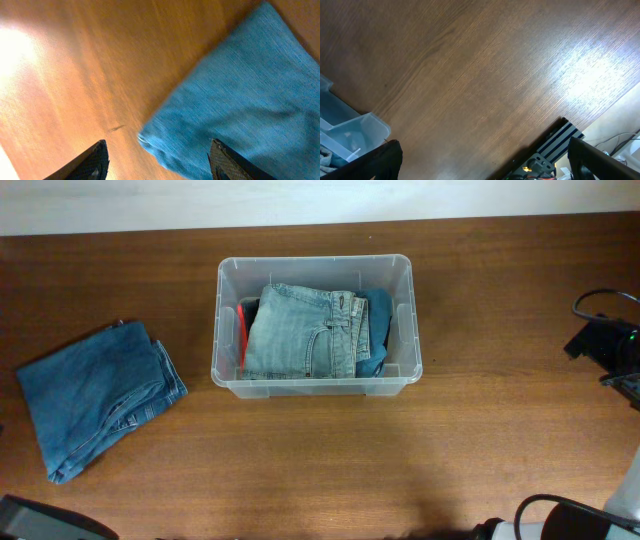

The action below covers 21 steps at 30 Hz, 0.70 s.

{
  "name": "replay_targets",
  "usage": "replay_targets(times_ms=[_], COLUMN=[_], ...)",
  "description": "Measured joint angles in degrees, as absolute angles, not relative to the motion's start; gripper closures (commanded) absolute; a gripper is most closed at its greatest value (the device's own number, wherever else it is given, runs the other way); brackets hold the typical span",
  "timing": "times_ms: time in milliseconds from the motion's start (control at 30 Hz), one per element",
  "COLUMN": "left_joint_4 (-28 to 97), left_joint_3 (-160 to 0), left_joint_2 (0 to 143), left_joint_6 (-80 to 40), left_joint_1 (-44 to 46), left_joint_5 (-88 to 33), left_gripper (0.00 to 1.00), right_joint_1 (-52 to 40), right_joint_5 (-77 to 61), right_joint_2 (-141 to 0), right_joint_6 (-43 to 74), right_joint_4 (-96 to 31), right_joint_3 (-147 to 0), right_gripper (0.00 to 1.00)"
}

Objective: Pack container
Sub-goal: 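Grasp the dark blue denim edge with the left gripper and lift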

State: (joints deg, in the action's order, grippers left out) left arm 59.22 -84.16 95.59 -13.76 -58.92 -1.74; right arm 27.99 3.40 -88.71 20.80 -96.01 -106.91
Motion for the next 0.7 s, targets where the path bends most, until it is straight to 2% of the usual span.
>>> replay_targets(times_ms=[133, 300, 700], left_joint_4=[56.6, 54.8, 50.0], left_joint_3=[-84.1, -84.0, -83.5], left_joint_2=[97.3, 106.1, 116.9], left_joint_6=[-10.0, -8.0, -0.4], left_joint_1=[-58.9, -58.9, -58.9], left_joint_5=[2.4, 1.5, -12.0], left_gripper=[0.35, 0.35, 0.35], right_joint_1=[28.0, 28.0, 28.0], right_joint_5=[3.4, 3.4, 3.4], right_joint_2=[-88.7, -88.7, -88.7], right_joint_6=[20.8, 20.8, 20.8], right_joint_4=[-96.0, -96.0, -96.0], right_joint_3=[-106.9, -106.9, -106.9], right_gripper=[0.01, 0.02, 0.02])
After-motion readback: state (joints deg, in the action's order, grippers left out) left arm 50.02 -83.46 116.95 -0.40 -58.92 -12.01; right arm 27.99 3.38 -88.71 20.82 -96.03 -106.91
